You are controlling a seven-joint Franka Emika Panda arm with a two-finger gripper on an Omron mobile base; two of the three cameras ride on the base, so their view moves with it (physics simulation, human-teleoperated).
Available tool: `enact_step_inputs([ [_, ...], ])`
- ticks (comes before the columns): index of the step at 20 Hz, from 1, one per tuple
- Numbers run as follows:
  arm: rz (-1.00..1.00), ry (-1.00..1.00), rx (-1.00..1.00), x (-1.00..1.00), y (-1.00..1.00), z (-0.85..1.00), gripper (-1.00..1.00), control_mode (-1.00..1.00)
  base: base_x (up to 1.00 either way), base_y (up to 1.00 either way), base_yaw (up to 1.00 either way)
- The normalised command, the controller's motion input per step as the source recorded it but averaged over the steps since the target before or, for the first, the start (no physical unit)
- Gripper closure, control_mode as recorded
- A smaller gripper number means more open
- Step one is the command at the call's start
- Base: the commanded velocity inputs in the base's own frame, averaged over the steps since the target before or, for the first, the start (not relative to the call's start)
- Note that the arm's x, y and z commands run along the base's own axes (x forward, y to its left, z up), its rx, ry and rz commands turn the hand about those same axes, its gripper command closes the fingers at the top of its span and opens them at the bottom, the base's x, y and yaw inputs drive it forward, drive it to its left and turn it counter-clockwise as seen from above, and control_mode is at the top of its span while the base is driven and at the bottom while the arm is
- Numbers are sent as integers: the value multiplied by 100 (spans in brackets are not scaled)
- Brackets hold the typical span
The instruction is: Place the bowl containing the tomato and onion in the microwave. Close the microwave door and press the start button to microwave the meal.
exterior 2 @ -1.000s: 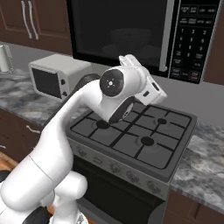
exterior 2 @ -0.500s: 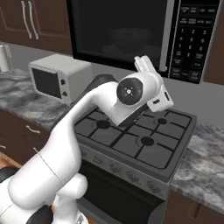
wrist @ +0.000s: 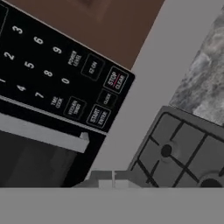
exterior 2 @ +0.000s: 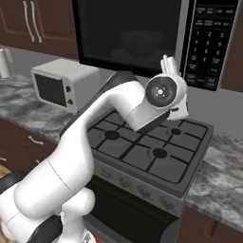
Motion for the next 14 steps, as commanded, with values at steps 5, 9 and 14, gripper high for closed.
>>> enact_step_inputs([
  [5, 0, -7, 25, 11, 0, 0, 100, -100, 0, 0, 0],
  [9, 0, -9, 25, 17, 2, -5, 100, -100, 0, 0, 0],
  [14, 0, -15, 18, 21, 3, -9, 100, -100, 0, 0, 0],
])
